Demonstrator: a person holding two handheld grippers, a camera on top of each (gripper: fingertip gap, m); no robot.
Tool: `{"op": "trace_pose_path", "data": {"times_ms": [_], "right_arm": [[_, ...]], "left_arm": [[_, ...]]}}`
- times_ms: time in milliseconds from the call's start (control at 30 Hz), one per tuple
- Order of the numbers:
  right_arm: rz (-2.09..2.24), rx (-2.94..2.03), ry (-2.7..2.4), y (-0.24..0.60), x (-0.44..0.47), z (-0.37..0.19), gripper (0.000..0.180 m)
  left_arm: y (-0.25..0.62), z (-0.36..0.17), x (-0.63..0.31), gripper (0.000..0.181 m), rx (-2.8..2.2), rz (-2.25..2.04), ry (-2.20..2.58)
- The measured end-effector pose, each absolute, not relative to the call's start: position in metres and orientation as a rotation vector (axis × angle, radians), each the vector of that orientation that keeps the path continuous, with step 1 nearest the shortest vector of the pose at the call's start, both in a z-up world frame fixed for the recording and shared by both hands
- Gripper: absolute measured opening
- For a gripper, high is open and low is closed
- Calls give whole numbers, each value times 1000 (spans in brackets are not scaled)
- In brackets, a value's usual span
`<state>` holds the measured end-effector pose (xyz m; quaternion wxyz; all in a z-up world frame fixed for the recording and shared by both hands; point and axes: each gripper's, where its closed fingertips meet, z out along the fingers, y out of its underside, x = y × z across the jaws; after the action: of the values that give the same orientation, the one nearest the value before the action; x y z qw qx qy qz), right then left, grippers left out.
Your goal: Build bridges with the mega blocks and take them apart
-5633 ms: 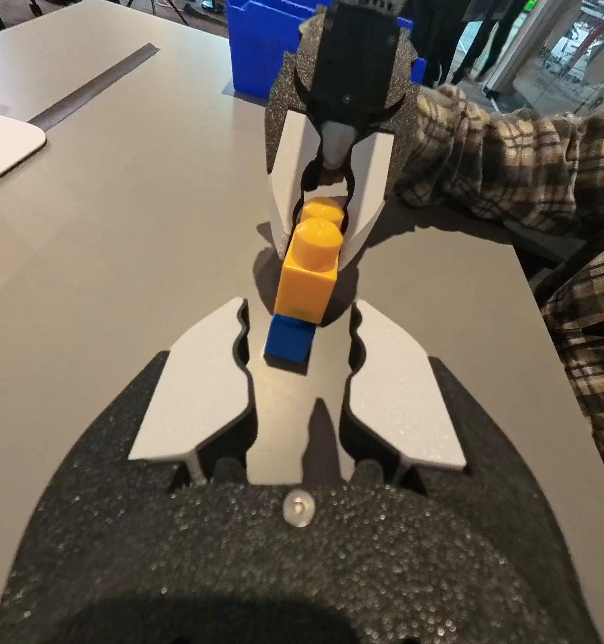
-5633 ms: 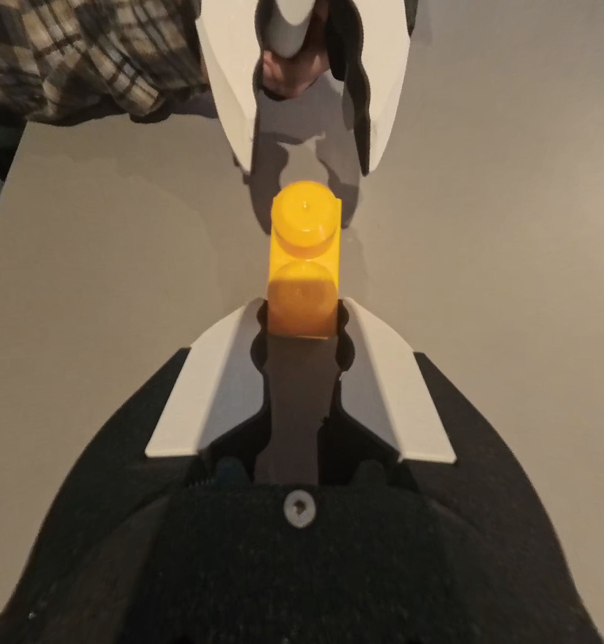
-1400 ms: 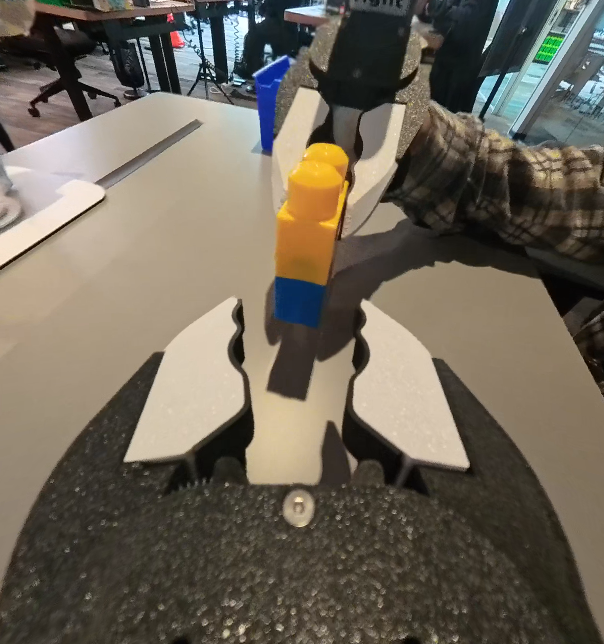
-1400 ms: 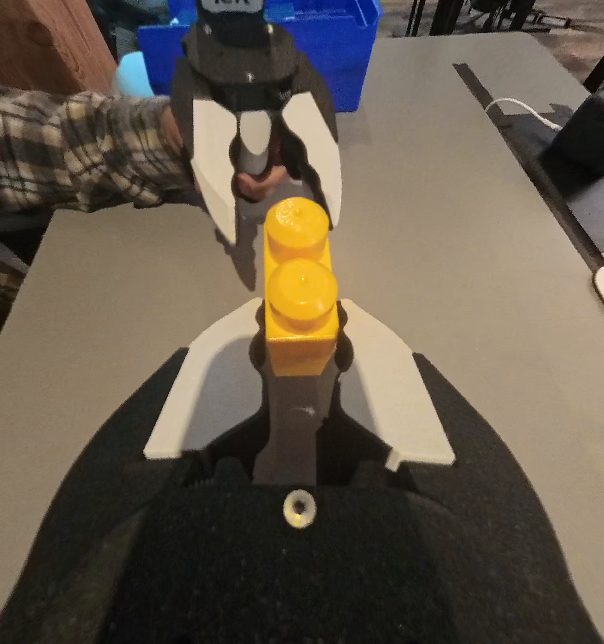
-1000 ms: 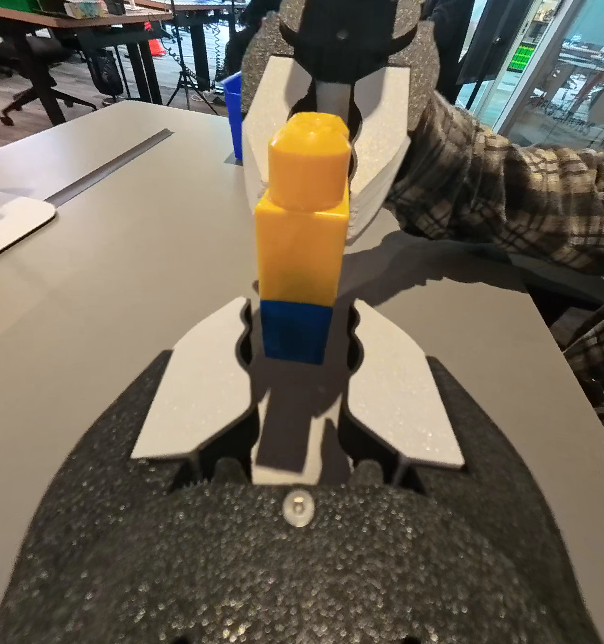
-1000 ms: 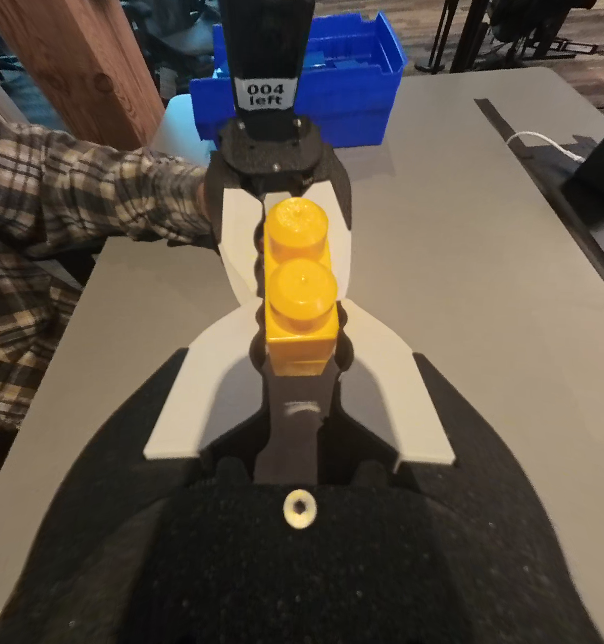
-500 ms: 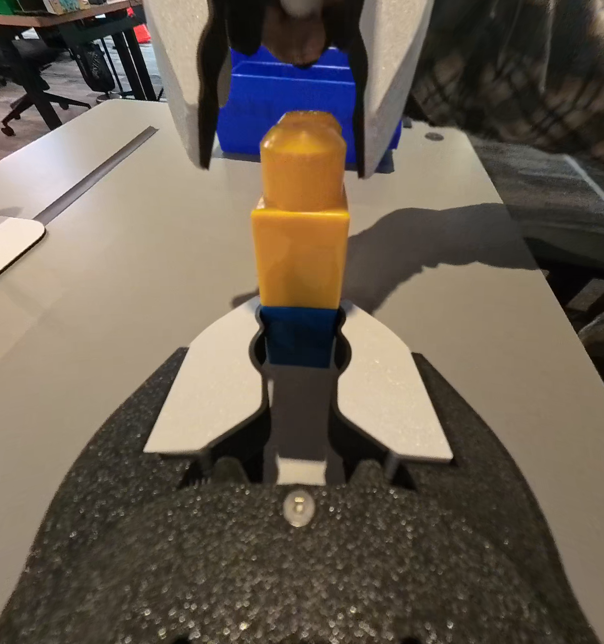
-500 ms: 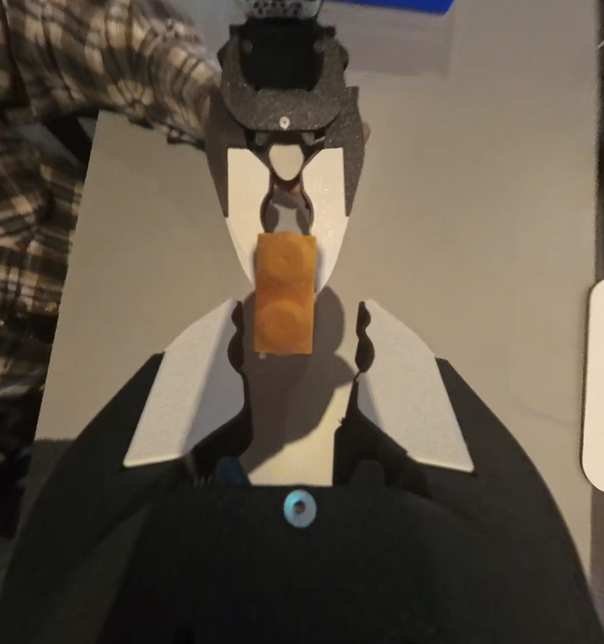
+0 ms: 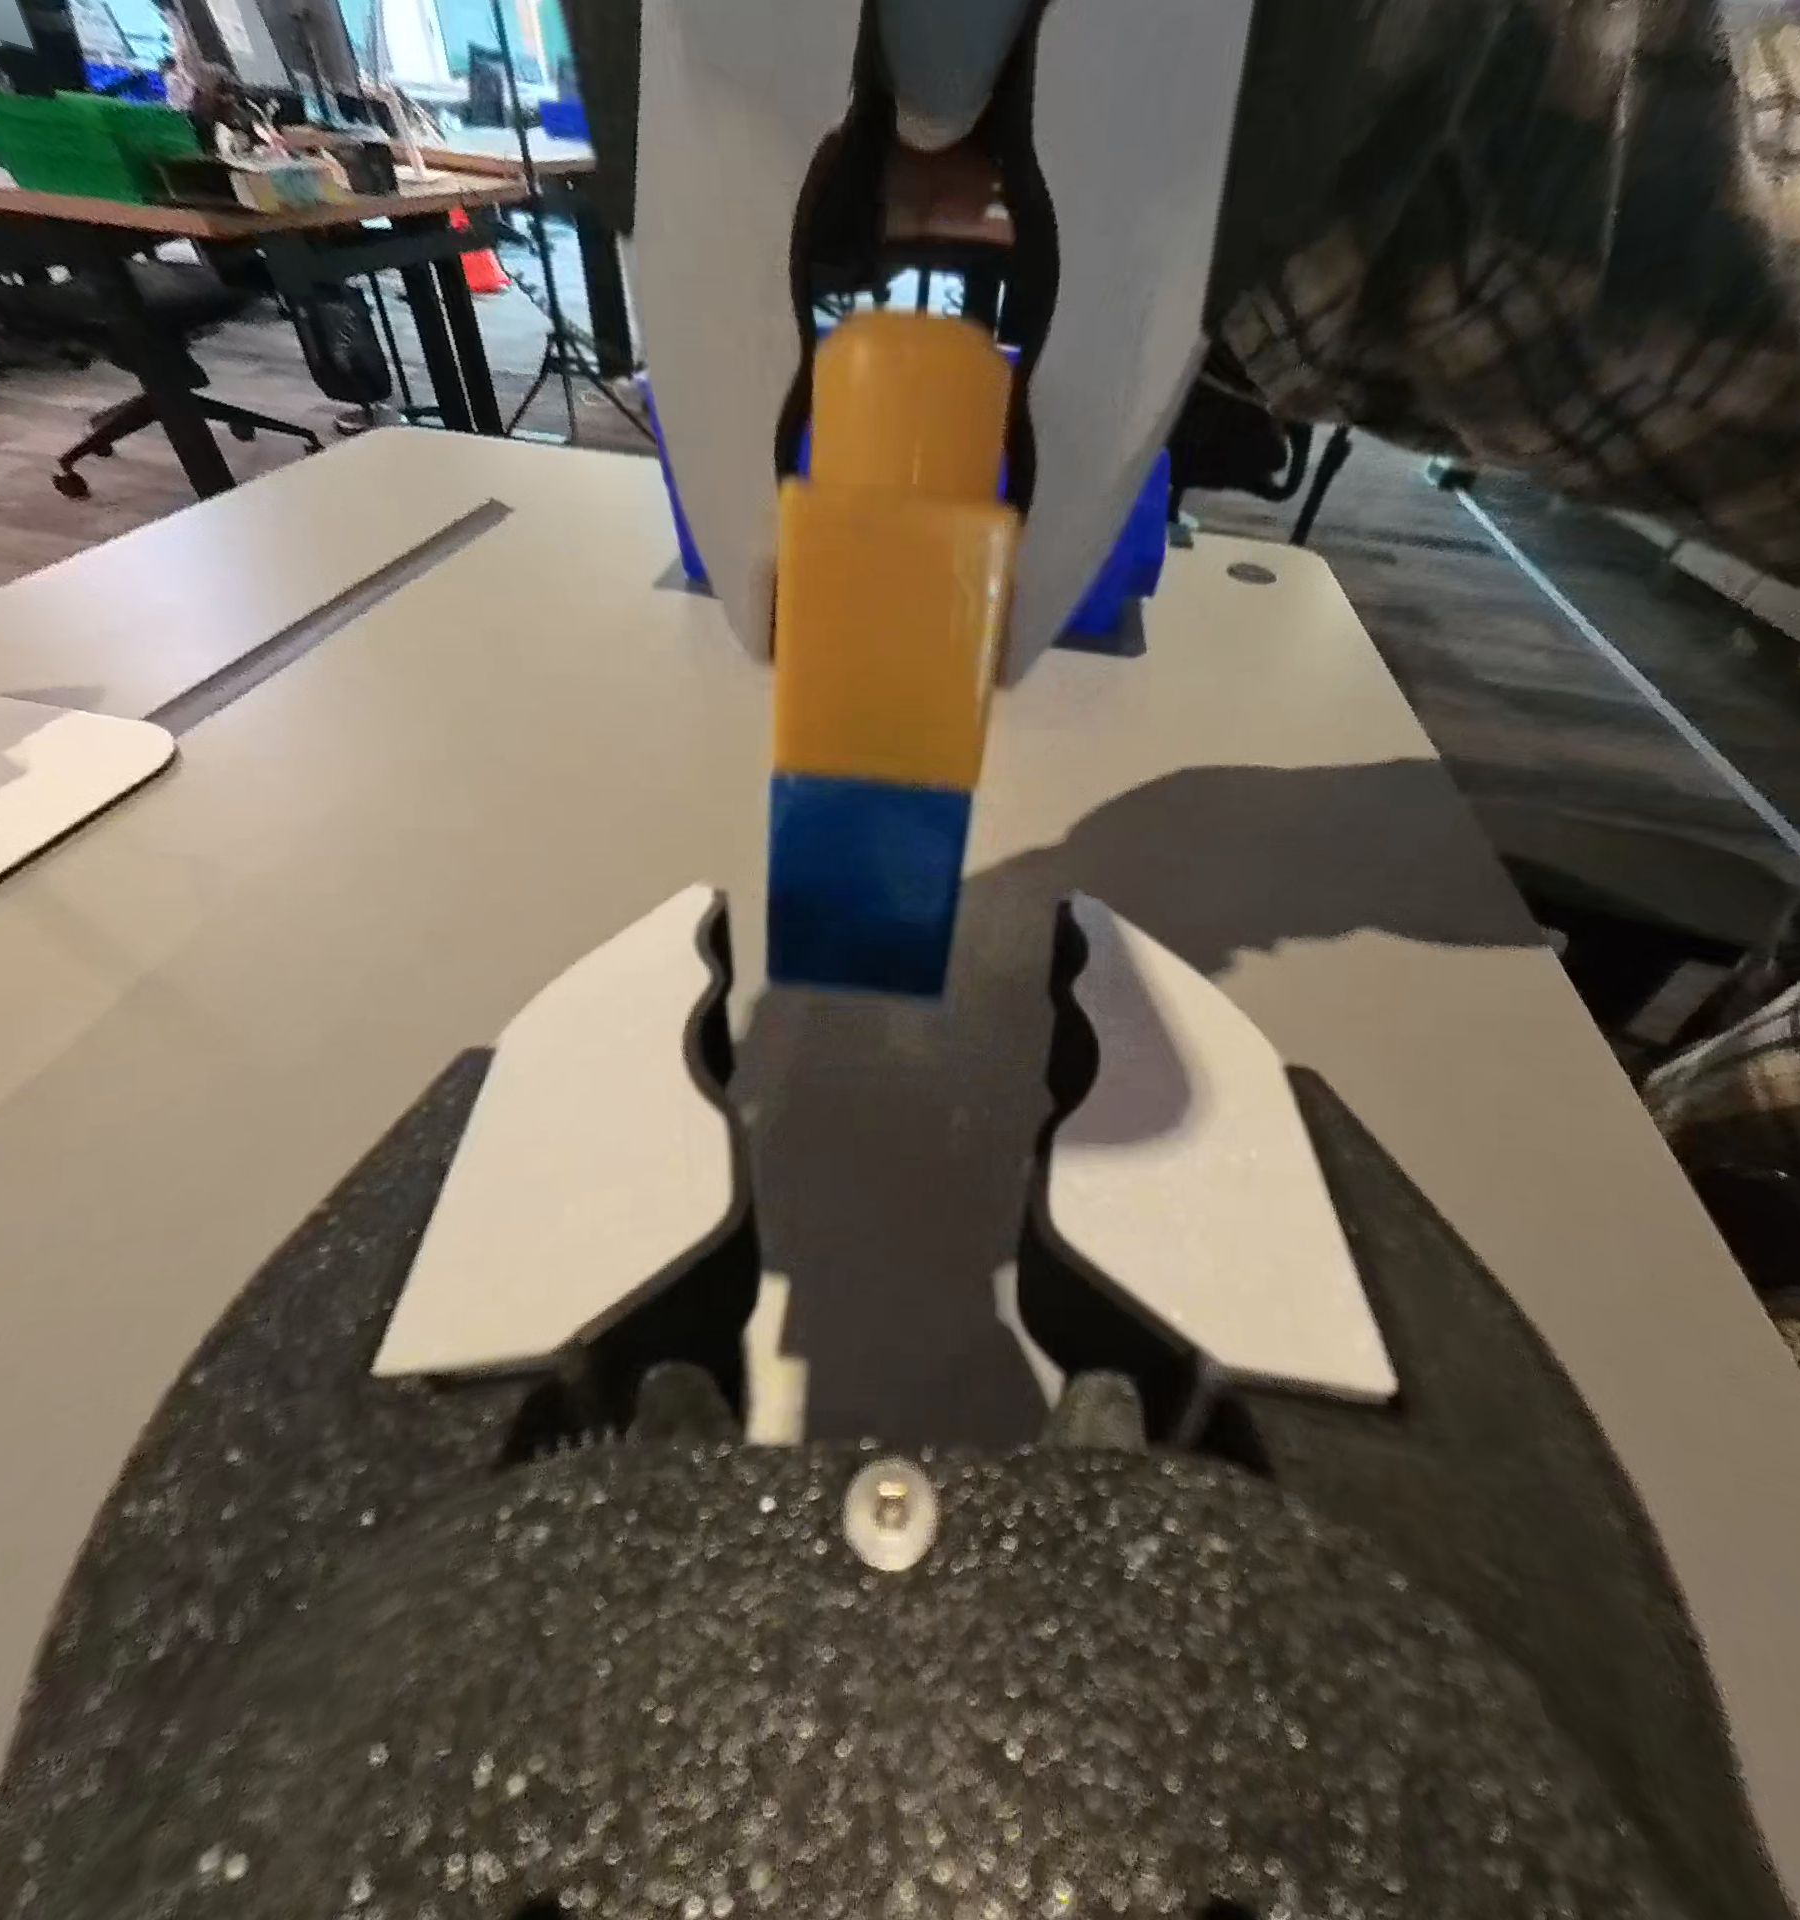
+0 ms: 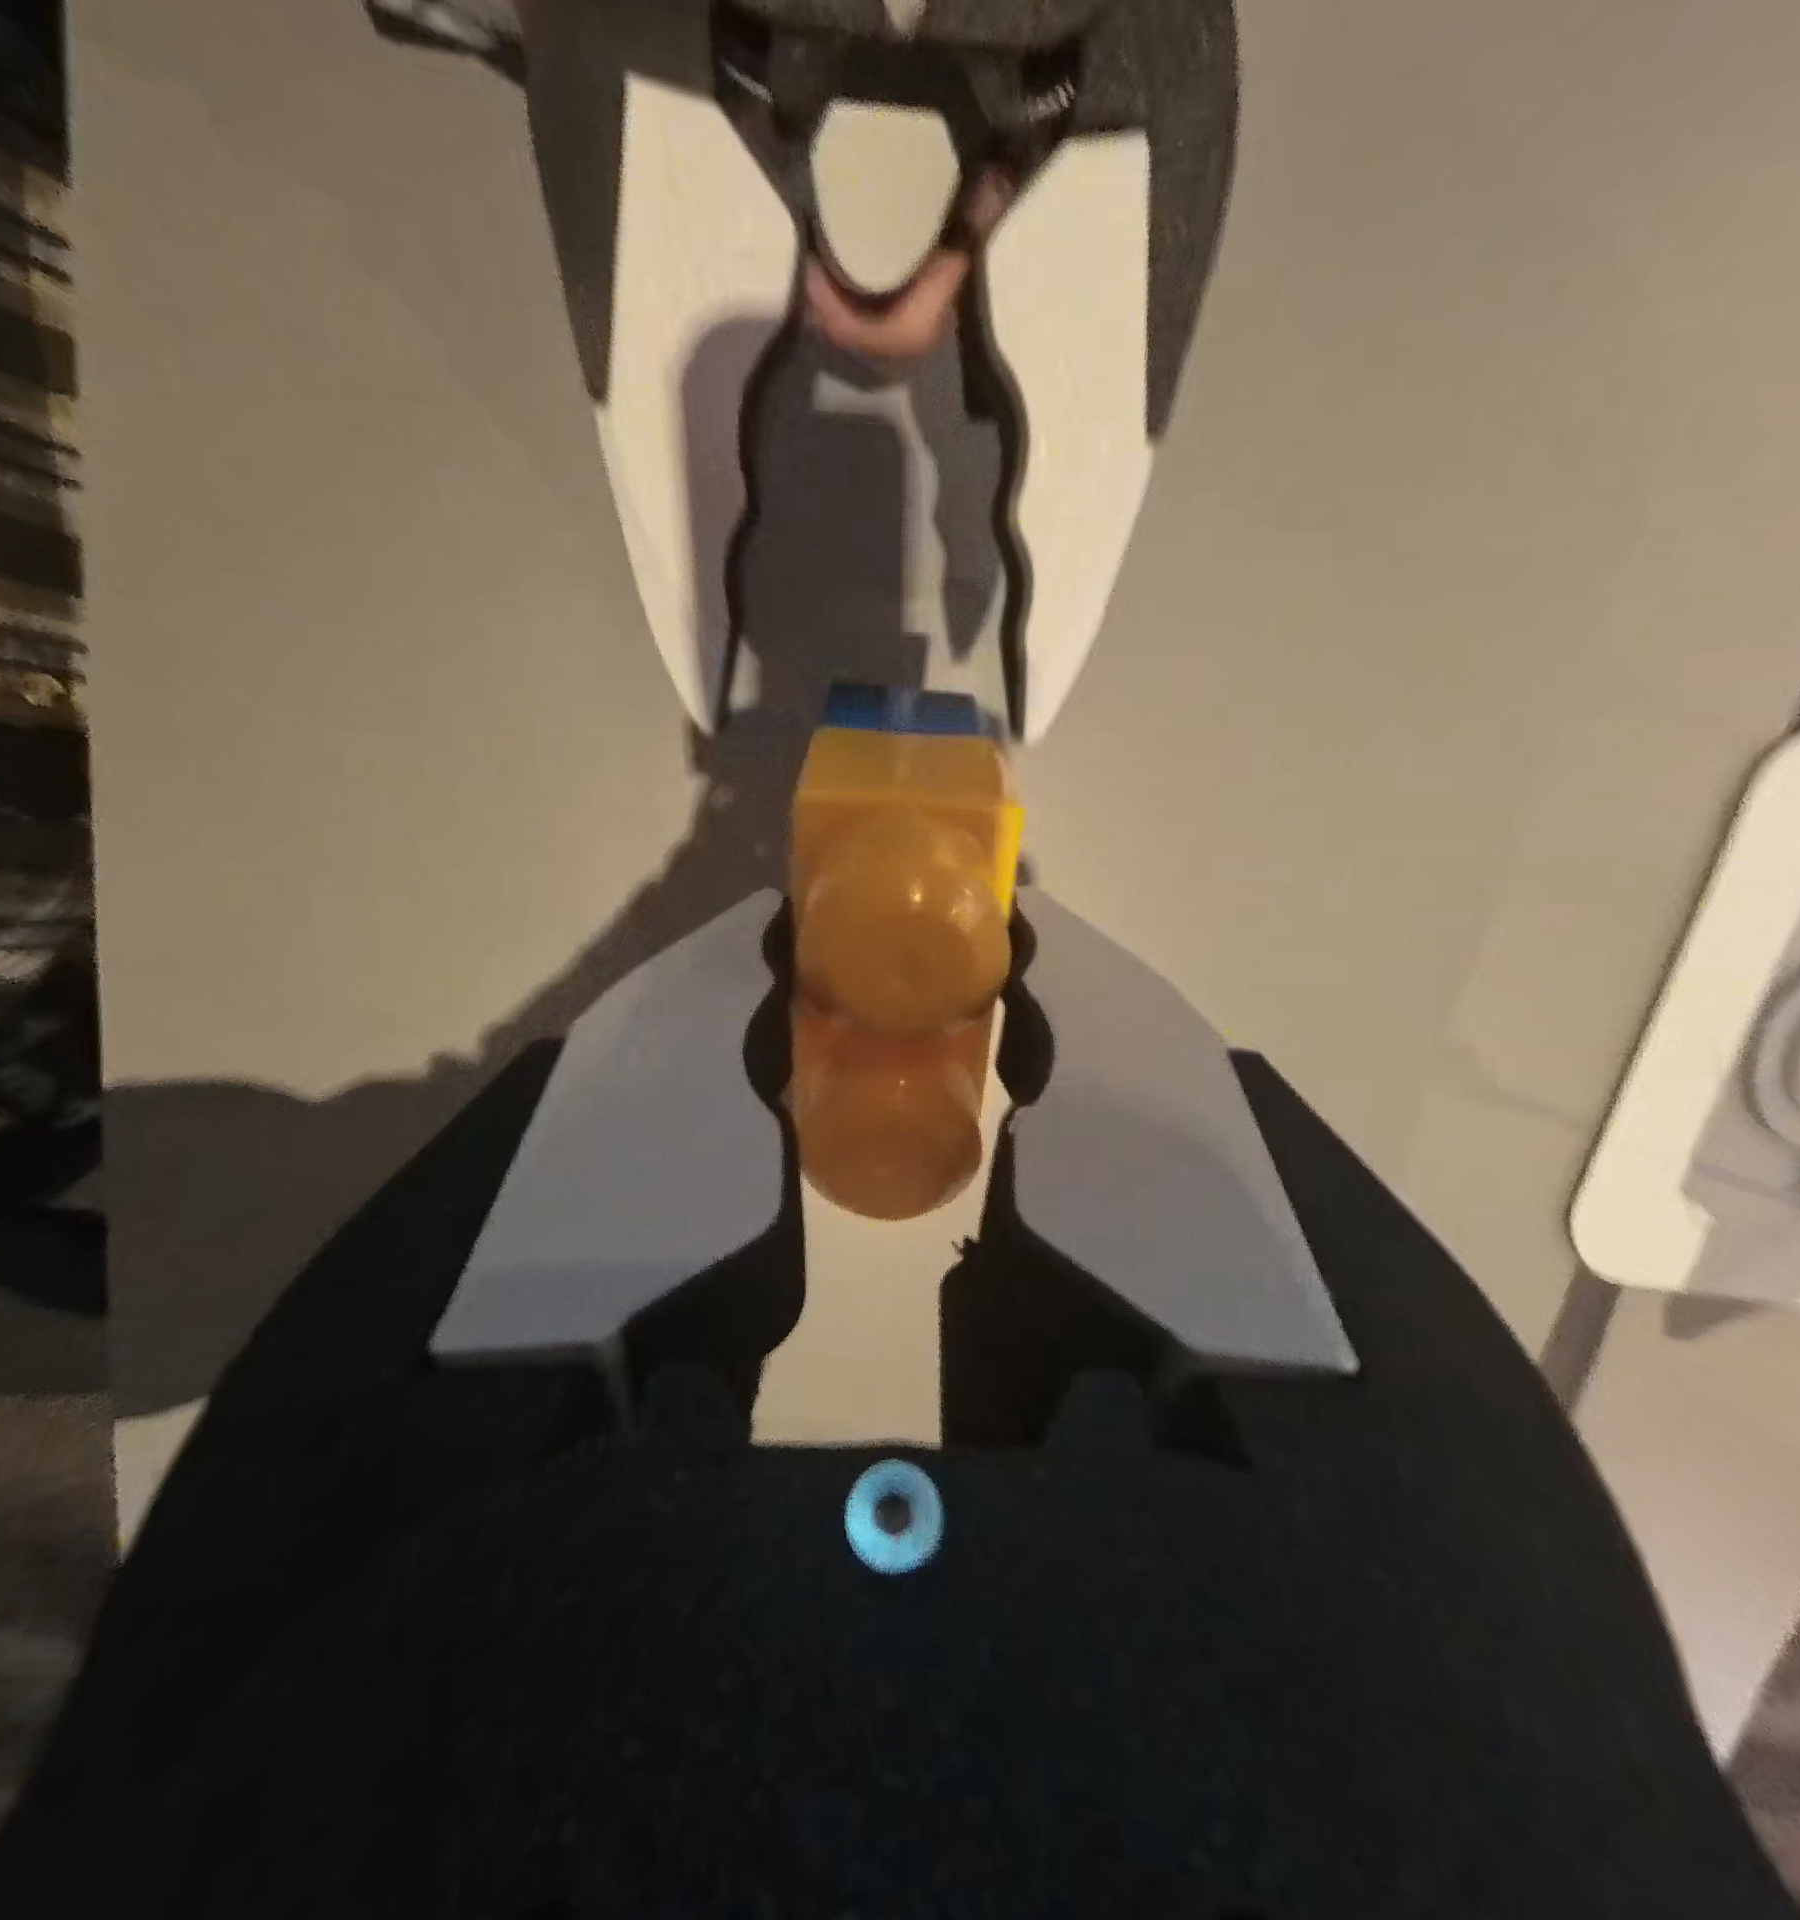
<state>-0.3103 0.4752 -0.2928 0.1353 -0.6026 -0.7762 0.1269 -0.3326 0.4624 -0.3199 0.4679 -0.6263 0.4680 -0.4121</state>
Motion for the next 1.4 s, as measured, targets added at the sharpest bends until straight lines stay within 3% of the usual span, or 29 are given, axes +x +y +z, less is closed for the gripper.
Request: {"op": "trace_pose_path", "data": {"times_ms": [100, 500, 833, 1400], "right_arm": [[249, -1794, -2192, 490, -269, -270, 37], [-185, -2118, -1837, 571, -18, -192, 37], [-155, -2268, -1944, 611, 82, -255, 36], [92, -2254, -2152, 629, 83, -352, 36]], "left_arm": [[464, -318, -335, 68, -1532, -1020, 1114], [457, -312, -332, 61, -1452, -1053, 1106], [459, -320, -328, 60, -1468, -1069, 1081], [466, -326, -311, 60, -1481, -1079, 1078]]}}
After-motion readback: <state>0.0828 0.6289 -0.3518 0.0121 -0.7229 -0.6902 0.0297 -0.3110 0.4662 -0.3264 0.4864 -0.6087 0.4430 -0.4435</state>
